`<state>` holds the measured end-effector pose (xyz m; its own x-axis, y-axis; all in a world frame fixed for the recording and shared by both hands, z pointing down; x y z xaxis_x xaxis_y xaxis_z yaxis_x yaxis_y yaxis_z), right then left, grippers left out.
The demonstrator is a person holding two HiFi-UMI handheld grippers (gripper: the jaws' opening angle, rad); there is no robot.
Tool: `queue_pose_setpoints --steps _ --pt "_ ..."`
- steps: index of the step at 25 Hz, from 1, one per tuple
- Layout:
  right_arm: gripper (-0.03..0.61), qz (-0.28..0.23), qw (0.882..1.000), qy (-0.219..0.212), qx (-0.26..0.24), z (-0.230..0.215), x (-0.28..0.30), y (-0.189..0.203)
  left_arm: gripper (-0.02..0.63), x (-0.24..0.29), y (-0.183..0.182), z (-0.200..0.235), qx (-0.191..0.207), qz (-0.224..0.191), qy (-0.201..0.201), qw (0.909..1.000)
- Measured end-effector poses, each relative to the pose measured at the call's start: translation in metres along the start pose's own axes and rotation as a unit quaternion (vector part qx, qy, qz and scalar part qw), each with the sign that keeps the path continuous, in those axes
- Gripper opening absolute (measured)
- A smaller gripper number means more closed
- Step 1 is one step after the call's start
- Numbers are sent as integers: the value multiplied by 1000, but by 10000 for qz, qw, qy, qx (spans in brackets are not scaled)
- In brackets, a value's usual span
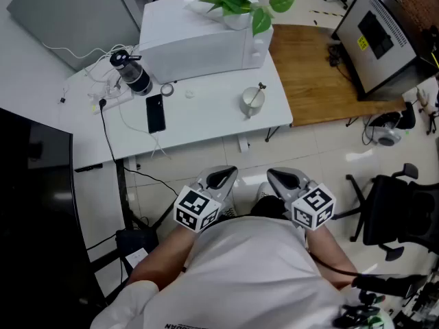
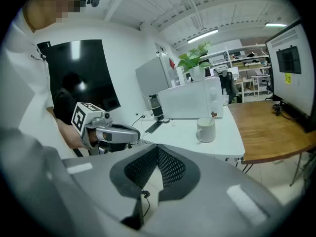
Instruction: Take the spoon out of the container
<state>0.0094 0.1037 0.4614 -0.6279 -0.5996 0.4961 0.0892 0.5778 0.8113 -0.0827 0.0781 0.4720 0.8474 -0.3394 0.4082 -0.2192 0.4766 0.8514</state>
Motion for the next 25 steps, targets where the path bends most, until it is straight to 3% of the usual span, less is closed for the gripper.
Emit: queue_pose_setpoints --steps 8,17,25 --pt "21 18 9999 -140 -43 -37 25 -19 5 25 -20 30 -43 -100 -152 9998" --pt "49 -52 9977 -612 -279 -124 58 -80 5 85 -75 78 13 -200 -603 9980" --pt "61 -34 9953 -892 -387 -203 82 -118 5 126 -108 124 -42 -191 -1360 9905"
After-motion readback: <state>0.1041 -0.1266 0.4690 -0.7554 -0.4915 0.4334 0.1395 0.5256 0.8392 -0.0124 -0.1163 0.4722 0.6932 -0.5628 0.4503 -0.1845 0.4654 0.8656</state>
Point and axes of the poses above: the fingertips, and each gripper's own axes: x forward along the fingers, z to its left, y out of its underside, the point moved 1 cm from there along -x, backward along the fingers, and after that the axes turned 3 degrees about z, right-handed, at the moved point
